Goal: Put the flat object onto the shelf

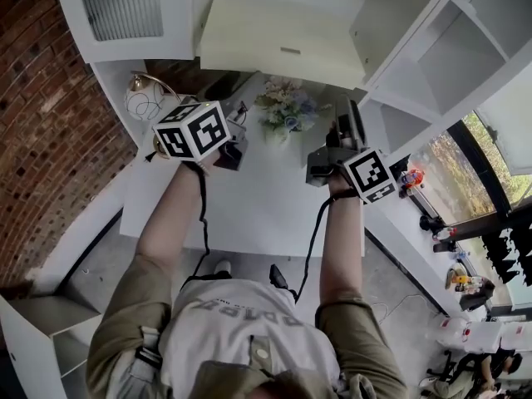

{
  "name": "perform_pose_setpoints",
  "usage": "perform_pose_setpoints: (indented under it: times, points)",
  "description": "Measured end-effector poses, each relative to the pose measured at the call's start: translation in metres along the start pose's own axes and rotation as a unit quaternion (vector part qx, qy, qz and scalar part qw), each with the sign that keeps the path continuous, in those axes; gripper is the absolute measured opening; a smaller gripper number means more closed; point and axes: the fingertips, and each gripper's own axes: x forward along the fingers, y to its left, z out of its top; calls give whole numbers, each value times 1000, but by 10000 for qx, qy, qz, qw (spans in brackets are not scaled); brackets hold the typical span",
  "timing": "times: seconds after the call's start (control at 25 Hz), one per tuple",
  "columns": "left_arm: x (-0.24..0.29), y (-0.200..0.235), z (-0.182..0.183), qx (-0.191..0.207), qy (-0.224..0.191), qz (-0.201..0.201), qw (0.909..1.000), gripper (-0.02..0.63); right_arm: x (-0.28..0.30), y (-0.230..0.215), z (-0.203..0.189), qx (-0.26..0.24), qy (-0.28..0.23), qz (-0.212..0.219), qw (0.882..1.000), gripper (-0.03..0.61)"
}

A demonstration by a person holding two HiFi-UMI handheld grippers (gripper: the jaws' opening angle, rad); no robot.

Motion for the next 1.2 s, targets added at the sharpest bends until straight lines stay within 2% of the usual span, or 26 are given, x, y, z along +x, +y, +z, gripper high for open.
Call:
perform_pose_setpoints:
  times: [0.12,0.28,0.64,0.84,1.0,1.2]
  points:
    - [0,6,2,27,-53,130,9999,239,-5,5,-2,-36,62,37,10000,204]
    - [0,13,3,-135,-100,202,9997,253,-7,9,-1,-136,124,87,9998,204]
    - [5,11,7,-409,-272,-98,9987,333,5,8,-10,-248,246,70,9994,204]
    - [7,17,-4,-459,-148,-123,9988,365,12,4,-18,-318,260,-21,9992,204]
    - [3,20,-10,-273,-54,-84,9996,365,11,0,-27,-533,289,-135,9981,204]
    - [-10,17,-15,286,98,60,9995,365,-2,-5,-40,-958,365,-320,9942,201]
